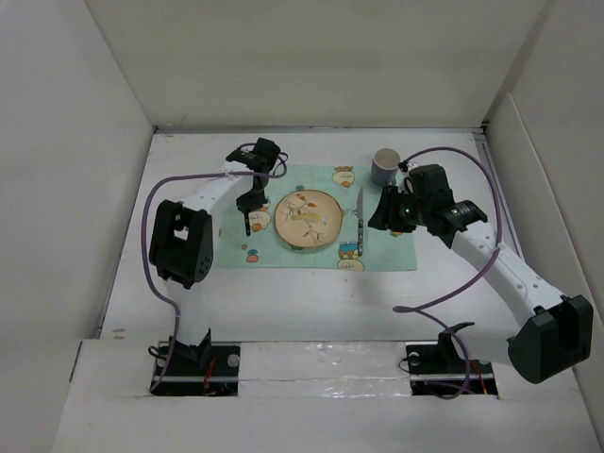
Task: Set the dinner table for one person
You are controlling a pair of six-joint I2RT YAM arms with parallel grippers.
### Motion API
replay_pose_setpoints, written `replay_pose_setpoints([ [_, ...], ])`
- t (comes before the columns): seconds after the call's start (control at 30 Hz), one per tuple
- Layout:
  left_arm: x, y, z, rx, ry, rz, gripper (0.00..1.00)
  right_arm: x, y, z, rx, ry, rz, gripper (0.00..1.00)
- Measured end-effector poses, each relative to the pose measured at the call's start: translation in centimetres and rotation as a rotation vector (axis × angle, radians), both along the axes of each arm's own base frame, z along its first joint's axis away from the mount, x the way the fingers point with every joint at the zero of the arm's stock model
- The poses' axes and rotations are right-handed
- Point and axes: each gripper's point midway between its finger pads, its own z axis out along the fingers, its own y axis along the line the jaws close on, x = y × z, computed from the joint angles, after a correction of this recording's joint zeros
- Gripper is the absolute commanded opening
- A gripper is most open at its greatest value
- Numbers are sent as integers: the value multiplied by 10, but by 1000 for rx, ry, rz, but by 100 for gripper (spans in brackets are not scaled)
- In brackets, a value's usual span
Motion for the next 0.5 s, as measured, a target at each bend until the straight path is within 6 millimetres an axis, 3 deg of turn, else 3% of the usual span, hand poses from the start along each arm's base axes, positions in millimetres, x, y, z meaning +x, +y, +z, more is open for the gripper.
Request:
replay_pose_setpoints([
  [0.5,0,-10,-32,97,61,-80,0,3,-7,2,-12,-11,-50,50],
])
